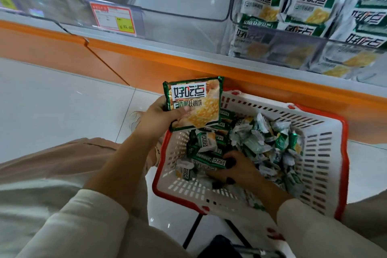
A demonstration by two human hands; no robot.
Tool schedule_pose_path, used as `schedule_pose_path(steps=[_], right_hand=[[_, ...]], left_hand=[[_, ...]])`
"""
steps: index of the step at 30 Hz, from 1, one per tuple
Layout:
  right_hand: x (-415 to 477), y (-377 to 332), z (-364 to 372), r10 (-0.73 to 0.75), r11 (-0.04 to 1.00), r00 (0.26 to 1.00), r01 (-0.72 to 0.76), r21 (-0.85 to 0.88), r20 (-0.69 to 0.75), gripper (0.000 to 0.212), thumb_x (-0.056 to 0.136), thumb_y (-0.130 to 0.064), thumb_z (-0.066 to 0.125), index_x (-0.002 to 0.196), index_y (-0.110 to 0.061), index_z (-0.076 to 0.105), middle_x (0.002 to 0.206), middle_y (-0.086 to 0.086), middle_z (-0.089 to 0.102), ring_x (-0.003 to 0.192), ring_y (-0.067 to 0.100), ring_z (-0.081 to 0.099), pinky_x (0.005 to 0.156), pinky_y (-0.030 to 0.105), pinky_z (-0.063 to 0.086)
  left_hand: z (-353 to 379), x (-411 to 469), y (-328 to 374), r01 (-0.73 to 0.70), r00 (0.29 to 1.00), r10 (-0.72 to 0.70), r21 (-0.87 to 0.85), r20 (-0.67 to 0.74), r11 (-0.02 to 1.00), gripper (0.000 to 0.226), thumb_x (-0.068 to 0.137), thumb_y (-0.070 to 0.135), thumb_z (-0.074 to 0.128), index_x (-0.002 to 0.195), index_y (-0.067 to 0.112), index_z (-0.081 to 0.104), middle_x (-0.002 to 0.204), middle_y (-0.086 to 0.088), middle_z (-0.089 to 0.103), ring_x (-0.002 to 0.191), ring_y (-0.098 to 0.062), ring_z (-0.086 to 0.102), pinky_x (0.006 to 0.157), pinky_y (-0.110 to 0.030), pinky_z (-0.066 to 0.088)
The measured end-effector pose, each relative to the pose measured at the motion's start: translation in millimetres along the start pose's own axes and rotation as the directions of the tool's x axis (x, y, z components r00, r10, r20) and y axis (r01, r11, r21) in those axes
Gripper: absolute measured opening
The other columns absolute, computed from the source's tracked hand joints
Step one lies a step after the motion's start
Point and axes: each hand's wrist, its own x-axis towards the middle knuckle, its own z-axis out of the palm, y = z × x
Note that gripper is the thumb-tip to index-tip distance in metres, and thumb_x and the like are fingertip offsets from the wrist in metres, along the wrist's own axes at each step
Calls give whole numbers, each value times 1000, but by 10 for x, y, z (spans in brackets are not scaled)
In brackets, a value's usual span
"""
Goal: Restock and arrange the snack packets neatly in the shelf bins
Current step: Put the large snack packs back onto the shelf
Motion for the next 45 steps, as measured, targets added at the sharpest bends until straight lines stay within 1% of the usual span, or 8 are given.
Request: schedule_pose_path(steps=[6, 12, 16, 23, 28, 31, 35, 45], right_hand=[[-466, -279, -649, -7, 982, 996, 22, 186, -84, 34, 86, -30, 70, 113, -33, 50, 123, -7, 49, 103, 13, 52, 83, 30, 45], [-1155, -701, -1159, -152, 979, 927, 189, 79, -342, 35, 86, -43, 67, 117, -32, 56, 124, -14, 52, 106, 8, 50, 83, 29, 38], [-1598, -1204, -1481, -302, 930, 870, 358, 79, -389, 20, 90, -36, 65, 109, -42, 60, 110, -24, 59, 94, -3, 59, 75, 27, 48], [-1953, -2212, -1938, -396, 792, 649, 600, 116, -650, 8, 85, -35, 69, 91, -39, 67, 87, -3, 71, 87, 16, 66, 68, 31, 45], [-1577, -2996, -2205, -481, 722, 569, 689, 66, -667, 46, 60, -58, 80, 99, -36, 68, 100, -4, 74, 95, 18, 69, 88, 41, 49], [-1190, -3408, -2341, -541, 730, 526, 682, -54, -657, 37, 64, -49, 81, 97, -40, 67, 113, -3, 68, 106, 17, 63, 92, 37, 48], [-549, -3896, -2463, -565, 810, 563, 518, -275, -603, 32, 84, -21, 74, 113, -19, 59, 101, 2, 63, 86, 21, 60, 61, 26, 40], [606, -4277, -2739, -550, 790, 621, 169, -589, -559, 42, 89, -3, 61, 129, -4, 52, 127, 20, 56, 106, 31, 56, 83, 23, 49]], left_hand=[[103, -201, 254, -118, 992, 114, 79, 62, 990, 33, 84, 22, 77, 113, 19, 65, 99, 7, 75, 88, -5, 71, 74, -18, 53], [-76, -530, 799, -265, 963, 257, 141, 77, 954, 32, 83, 23, 78, 112, 17, 66, 105, -2, 75, 99, -24, 70, 85, -38, 54], [-337, -780, 1275, -356, 934, 352, 82, 61, 931, 22, 89, 24, 72, 110, 22, 68, 97, 6, 77, 94, -12, 72, 82, -30, 53], [-951, -876, 1887, -453, 886, 437, -84, -157, 888, 21, 85, 24, 73, 106, 18, 71, 94, -3, 78, 90, -23, 74, 77, -32, 55], [-1184, -743, 1914, -473, 860, 406, -183, -310, 862, 14, 89, 27, 69, 103, 27, 71, 90, 15, 77, 82, 8, 69, 79, -25, 49], [-1322, -601, 1892, -426, 887, 367, -191, -280, 884, 18, 87, 31, 70, 105, 31, 73, 100, 11, 76, 97, 1, 68, 88, -31, 47], [-1385, -434, 1905, -377, 914, 320, -233, -250, 896, 17, 88, 29, 69, 104, 27, 73, 97, 10, 77, 98, -2, 69, 88, -31, 48], [-1574, -229, 1867, -364, 928, 329, -238, -176, 900, 30, 75, 36, 71, 104, 30, 75, 104, 1, 77, 101, -19, 72, 105, -48, 44]])
